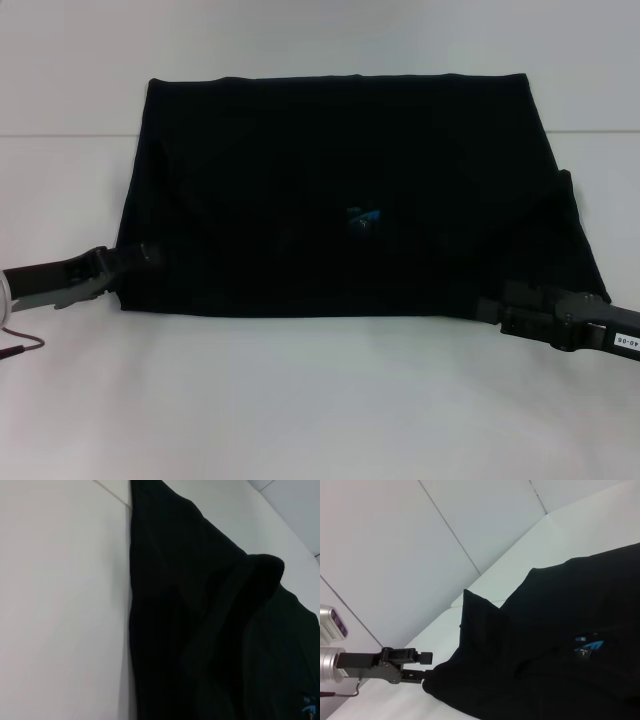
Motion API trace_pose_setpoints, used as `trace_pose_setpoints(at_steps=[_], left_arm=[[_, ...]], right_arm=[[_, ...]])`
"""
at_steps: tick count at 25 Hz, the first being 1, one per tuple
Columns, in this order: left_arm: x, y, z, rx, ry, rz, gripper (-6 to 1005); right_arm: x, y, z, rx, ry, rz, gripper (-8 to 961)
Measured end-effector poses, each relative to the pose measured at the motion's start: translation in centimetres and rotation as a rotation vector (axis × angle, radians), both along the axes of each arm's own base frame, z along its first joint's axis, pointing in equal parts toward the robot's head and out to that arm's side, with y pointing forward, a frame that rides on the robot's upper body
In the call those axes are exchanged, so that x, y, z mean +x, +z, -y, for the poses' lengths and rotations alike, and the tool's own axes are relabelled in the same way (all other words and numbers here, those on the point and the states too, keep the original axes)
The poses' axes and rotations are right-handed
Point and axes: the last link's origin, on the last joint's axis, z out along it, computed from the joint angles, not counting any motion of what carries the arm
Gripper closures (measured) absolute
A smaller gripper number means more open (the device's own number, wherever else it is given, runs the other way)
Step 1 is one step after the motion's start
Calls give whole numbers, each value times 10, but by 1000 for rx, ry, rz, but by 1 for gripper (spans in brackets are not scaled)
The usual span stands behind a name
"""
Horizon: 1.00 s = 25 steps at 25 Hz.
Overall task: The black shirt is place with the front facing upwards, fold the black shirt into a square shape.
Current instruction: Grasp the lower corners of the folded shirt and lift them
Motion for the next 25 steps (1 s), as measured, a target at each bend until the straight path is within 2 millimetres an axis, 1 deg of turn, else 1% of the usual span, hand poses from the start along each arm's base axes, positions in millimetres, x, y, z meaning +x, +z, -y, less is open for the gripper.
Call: trace_pose_setpoints(at_steps=[6, 12, 17, 22, 25], left_arm=[[1, -3, 0, -13, -6, -15, 160], [8, -12, -1, -77, -41, -52, 161], [9, -11, -2, -80, -52, -60, 357], [9, -12, -2, -91, -57, -79, 599], [8, -12, -2, -93, -57, -84, 664]], right_arm=[[0, 0, 0, -2, 0, -2, 43], [-2, 0, 1, -6, 6, -9, 46], [-2, 1, 2, -9, 11, -17, 48], [-2, 3, 2, -3, 11, -24, 50], [-1, 4, 2, -2, 9, -24, 51]])
